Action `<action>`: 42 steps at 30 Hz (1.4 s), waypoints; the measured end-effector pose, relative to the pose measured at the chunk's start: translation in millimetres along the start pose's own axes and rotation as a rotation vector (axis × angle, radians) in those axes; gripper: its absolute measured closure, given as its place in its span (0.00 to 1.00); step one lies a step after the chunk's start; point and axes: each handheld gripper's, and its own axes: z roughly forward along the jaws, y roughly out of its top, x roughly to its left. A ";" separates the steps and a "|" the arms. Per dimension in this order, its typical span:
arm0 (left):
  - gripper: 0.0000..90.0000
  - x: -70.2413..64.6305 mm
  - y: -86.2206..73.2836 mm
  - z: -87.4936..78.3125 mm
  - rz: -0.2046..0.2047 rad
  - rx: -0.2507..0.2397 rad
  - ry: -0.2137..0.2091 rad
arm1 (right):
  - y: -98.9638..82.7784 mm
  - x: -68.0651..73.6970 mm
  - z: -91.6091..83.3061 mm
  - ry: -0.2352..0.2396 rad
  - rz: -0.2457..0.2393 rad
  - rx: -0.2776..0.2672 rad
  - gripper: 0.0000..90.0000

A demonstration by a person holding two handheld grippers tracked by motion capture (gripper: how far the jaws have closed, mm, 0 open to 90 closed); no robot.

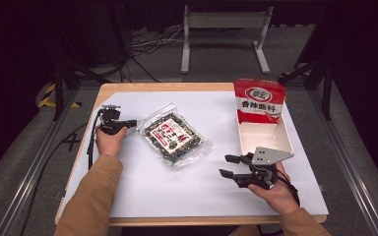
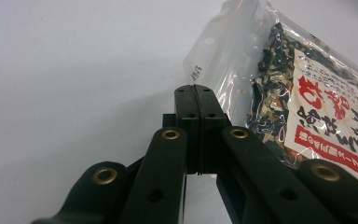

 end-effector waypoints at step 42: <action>1.00 -94.0 12.9 -105.4 0.264 -0.353 -0.155 | 1.6 -2.5 -4.7 -0.038 0.015 -0.001 0.53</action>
